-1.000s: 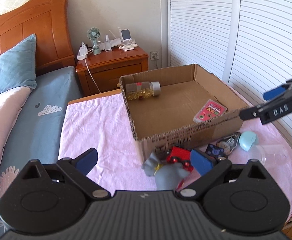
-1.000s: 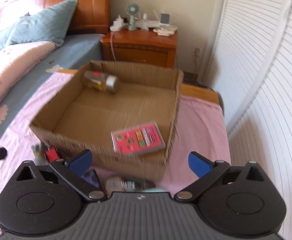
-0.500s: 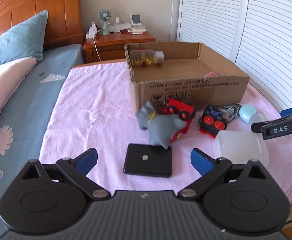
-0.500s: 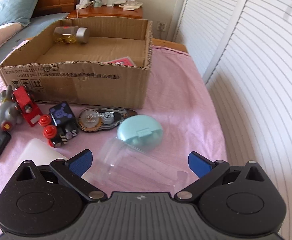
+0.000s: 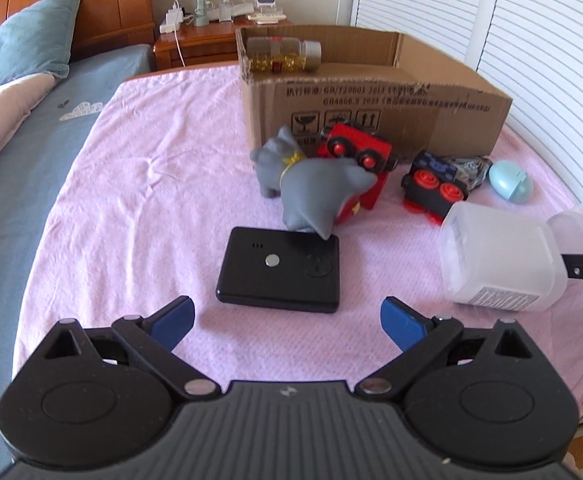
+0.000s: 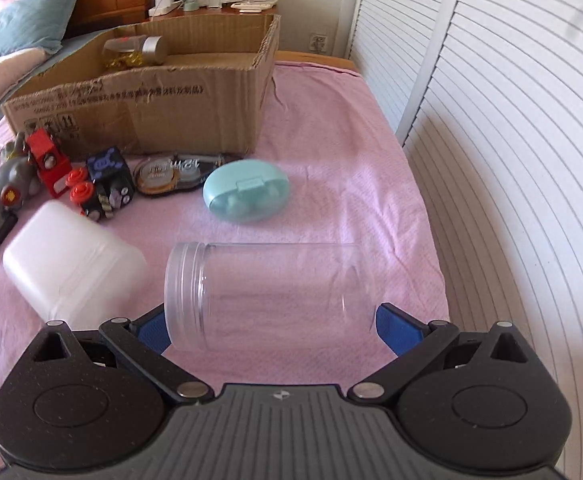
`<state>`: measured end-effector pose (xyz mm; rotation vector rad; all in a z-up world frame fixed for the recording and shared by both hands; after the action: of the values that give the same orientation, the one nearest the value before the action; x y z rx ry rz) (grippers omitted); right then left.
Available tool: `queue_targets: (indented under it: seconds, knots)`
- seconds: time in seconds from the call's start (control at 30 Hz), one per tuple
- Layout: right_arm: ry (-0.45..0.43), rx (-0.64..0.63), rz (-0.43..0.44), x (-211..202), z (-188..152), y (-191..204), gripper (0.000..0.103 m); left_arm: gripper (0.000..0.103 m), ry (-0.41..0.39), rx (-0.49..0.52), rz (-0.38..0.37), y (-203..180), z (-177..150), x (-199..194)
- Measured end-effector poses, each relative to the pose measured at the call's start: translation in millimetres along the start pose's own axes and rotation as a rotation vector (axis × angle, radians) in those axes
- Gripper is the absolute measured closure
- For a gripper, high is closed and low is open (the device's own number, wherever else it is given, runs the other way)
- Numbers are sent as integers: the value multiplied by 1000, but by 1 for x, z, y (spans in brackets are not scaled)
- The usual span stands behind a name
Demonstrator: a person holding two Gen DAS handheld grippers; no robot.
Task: Organize rigid objects
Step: 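Grasp the black square device with the left gripper while the right gripper reaches the clear jar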
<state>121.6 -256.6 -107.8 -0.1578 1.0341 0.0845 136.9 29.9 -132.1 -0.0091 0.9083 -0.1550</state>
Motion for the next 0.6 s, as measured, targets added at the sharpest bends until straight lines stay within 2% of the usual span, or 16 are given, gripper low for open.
queue_targets:
  seconds: [0.1,0.2,0.37,0.6]
  knots:
    - [-18,3,20,0,-5,0,0,0,-10,25,23,-1,-2,3]
    - [-23,33,62,3,-9,-4,0,0,-29,36,12,-1,-2,3]
    - [-75,21,66,0,-14,-5,0,0,-95,60,-10,2,-6,0]
    - [-108,24,62,-2,-17,-4,0,0,-79,84,-30,3,4,6]
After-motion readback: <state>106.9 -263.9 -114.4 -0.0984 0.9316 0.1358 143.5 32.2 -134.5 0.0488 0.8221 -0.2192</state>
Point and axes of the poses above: each gripper's, at about its wrist camera, not at the fingertips, and x roughly the way its jaws point, y to its left, z to its top, the point moved 6 cm from there along x, roughly the way its jaws point, and after that the axes turned 2 degrees about -x, right-handed, at the moved point
